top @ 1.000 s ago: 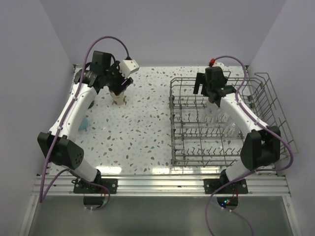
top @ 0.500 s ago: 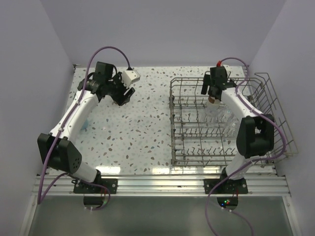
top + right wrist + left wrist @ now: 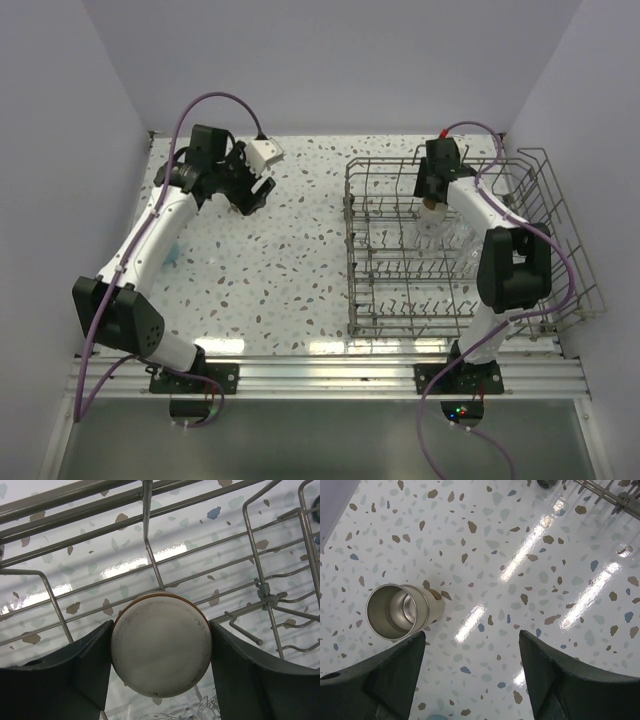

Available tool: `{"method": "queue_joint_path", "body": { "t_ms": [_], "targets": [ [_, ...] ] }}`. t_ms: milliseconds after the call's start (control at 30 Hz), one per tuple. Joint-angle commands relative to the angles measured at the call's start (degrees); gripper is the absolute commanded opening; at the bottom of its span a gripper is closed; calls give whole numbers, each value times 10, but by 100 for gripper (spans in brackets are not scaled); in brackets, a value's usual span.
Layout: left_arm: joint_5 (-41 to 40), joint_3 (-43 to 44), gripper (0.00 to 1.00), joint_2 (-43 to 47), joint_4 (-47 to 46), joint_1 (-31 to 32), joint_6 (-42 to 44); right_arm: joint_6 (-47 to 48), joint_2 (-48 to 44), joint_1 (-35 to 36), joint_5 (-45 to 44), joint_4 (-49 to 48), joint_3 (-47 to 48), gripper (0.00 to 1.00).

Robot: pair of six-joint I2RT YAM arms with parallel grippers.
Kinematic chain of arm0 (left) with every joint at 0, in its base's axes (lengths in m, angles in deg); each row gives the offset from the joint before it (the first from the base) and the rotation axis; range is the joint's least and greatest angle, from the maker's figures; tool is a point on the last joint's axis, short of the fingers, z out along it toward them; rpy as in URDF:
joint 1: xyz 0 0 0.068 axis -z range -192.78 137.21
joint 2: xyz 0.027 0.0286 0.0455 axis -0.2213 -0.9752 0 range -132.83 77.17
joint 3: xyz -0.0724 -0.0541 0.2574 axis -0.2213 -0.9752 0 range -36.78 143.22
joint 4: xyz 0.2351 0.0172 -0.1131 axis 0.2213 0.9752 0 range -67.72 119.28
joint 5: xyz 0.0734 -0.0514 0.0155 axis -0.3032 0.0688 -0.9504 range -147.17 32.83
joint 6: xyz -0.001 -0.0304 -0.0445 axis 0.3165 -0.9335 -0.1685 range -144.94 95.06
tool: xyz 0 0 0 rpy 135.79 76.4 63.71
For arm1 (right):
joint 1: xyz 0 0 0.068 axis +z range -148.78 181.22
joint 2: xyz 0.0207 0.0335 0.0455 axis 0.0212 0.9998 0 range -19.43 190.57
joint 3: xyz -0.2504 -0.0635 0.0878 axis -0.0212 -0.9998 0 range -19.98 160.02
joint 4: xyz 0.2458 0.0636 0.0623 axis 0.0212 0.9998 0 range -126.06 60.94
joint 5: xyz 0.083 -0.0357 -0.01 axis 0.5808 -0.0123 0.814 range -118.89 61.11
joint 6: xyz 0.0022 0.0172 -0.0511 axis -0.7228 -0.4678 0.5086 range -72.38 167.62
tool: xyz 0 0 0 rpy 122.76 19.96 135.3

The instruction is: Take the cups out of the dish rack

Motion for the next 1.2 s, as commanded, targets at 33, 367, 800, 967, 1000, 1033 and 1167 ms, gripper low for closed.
{"method": "queue_joint_path", "body": {
  "t_ms": [33, 367, 800, 967, 1000, 1033, 1167],
  "targets": [
    [16, 19, 79, 27, -28, -1, -10, -1, -8, -3, 2, -26, 3, 57],
    [42, 15, 80, 34, -46, 0, -33, 35, -95, -3, -35, -24, 2, 32],
    [219, 20, 80, 47, -103, -14, -101, 56, -224, 13, 58, -10, 41, 29],
    [436, 25, 79, 44, -177, -114, -221, -49, -292, 17, 355, -130, -16, 29],
    [484, 16, 78, 44, -215, -124, -241, -73, -294, 22, 384, -186, -23, 28],
    [496, 12, 77, 45, -227, -129, -253, -111, -294, 29, 418, -211, -29, 27],
    [550, -22, 76, 64, -286, -130, -304, -153, -279, 117, 439, -298, -40, 27]
  ]
}}
